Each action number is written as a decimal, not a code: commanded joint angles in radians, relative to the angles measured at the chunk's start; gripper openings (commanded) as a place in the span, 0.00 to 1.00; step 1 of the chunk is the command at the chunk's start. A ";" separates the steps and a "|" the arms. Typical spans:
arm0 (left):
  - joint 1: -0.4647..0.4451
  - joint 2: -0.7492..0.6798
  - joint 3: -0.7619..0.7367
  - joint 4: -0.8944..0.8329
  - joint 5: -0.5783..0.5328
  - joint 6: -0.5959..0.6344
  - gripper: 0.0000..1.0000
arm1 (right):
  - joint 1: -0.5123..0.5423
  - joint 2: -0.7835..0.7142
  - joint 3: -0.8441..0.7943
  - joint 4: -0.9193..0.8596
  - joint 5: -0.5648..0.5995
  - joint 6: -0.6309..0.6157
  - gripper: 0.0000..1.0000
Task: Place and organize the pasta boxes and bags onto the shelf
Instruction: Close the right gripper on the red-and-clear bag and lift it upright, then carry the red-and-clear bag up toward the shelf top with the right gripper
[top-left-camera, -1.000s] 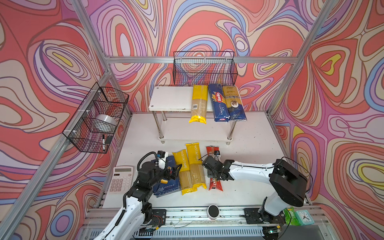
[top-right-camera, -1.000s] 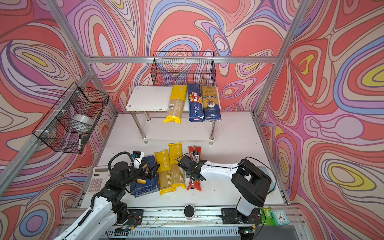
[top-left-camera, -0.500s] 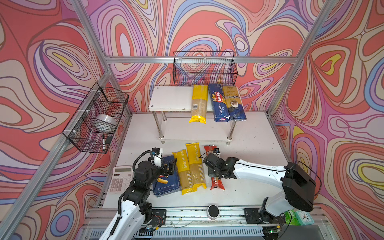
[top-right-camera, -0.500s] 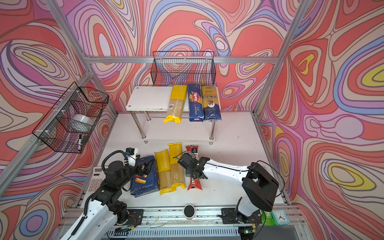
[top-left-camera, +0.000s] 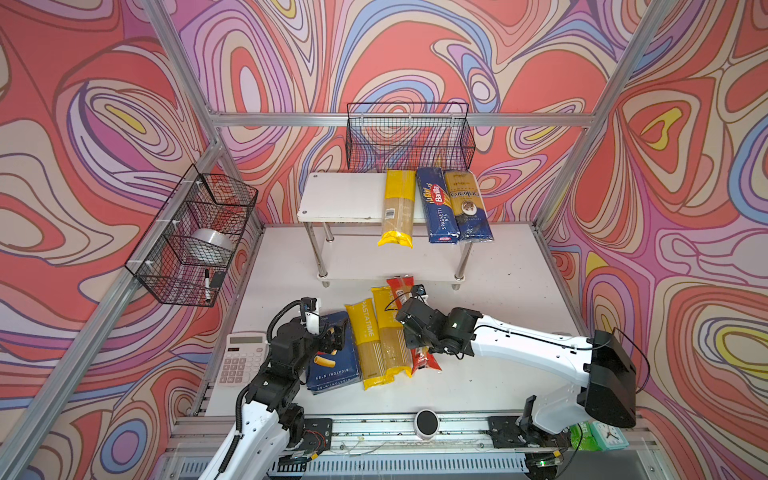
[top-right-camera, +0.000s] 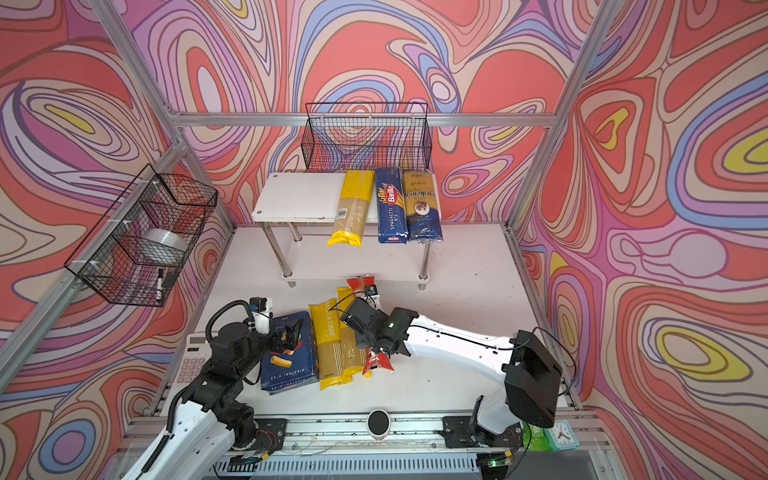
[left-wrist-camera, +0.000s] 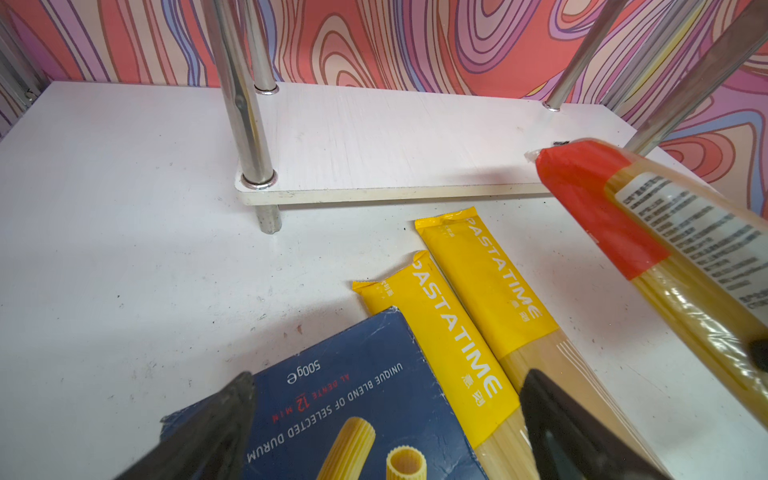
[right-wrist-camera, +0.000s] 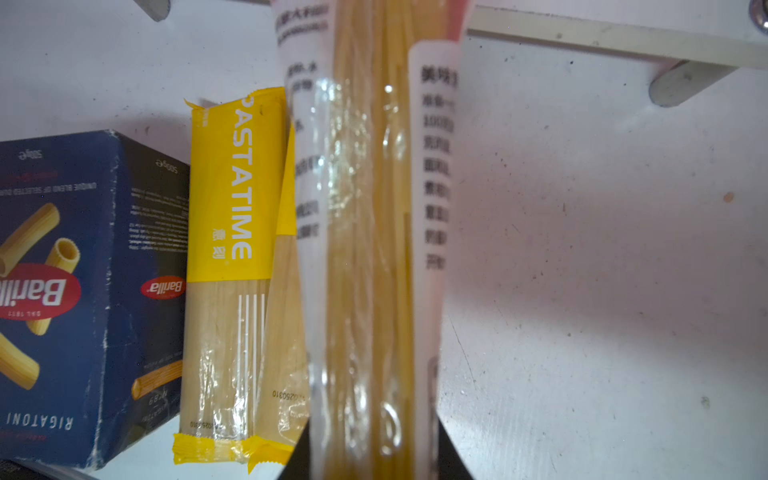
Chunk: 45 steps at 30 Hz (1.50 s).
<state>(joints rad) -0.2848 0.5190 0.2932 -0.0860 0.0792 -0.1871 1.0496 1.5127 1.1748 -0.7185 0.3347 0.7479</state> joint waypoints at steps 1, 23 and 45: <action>-0.004 0.000 0.012 -0.019 -0.016 0.008 1.00 | 0.024 -0.046 0.094 0.024 0.072 -0.037 0.00; -0.004 -0.096 -0.012 -0.045 -0.046 0.000 1.00 | 0.105 0.081 0.427 -0.007 0.115 -0.171 0.00; -0.004 -0.109 -0.018 -0.049 -0.041 0.000 1.00 | 0.106 0.285 0.802 -0.043 0.153 -0.351 0.00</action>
<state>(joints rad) -0.2874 0.4183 0.2871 -0.1242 0.0433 -0.1875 1.1534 1.7927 1.8854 -0.8543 0.4221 0.4435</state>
